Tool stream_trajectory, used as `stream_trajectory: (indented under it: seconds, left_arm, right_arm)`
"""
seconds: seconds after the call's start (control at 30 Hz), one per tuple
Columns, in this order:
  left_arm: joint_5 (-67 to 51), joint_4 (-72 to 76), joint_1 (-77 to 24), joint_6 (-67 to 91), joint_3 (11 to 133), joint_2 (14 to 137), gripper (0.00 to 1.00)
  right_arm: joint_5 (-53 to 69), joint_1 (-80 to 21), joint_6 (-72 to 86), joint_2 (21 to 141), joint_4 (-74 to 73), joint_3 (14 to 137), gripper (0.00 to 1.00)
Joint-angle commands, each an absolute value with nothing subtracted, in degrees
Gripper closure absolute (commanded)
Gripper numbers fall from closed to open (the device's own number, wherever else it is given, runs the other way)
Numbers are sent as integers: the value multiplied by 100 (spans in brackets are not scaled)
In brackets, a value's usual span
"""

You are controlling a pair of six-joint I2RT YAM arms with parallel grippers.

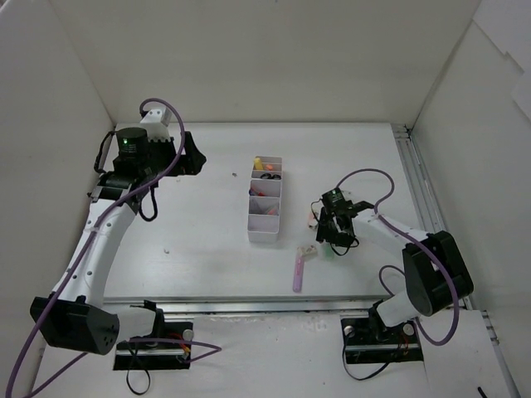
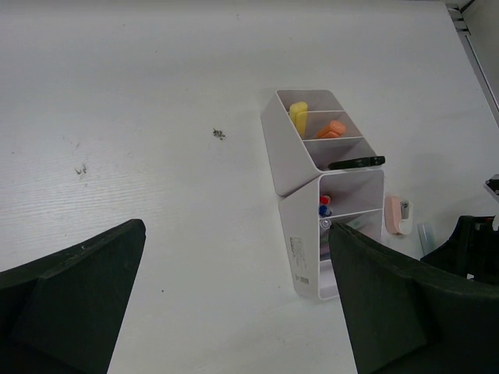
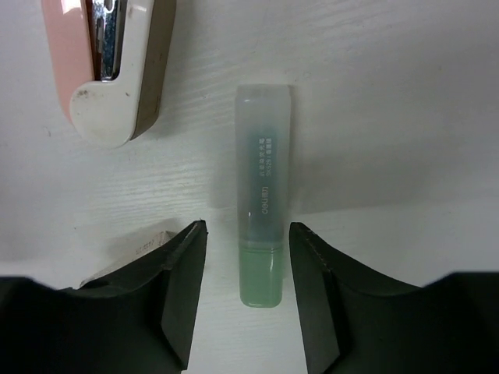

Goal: Sort the stationery into containers
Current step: Pick up the pen from the center of the board.

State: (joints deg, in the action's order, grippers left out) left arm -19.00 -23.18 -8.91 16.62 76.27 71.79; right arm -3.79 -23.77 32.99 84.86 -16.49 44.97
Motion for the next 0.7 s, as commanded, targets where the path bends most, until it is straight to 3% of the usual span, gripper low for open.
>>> stream_trajectory:
  seconds: [0.0,0.17,0.33,0.5,0.67]
  left_arm:
    - [-1828,-2180,-914,1494,7804,7014,1]
    - [-1767,-2162,-914,1398,7954,6970,1]
    - [-1574,-2109,-914,1354,7989,6891,0]
    - [-1485,-2065,-914,1318,7998,6899,1]
    - [-1573,-2065,-914,1266,8024,6970,0]
  right_arm:
    - [-650,-2391,3472,8420,-1731,4570,58]
    - [-694,-2434,3437,8692,-2161,4833,68]
    - [-677,-2443,3542,8789,-2593,4869,71]
    - [-501,-2443,3209,8842,-2593,4922,100]
    - [-395,-2426,2655,8824,-2558,5062,100]
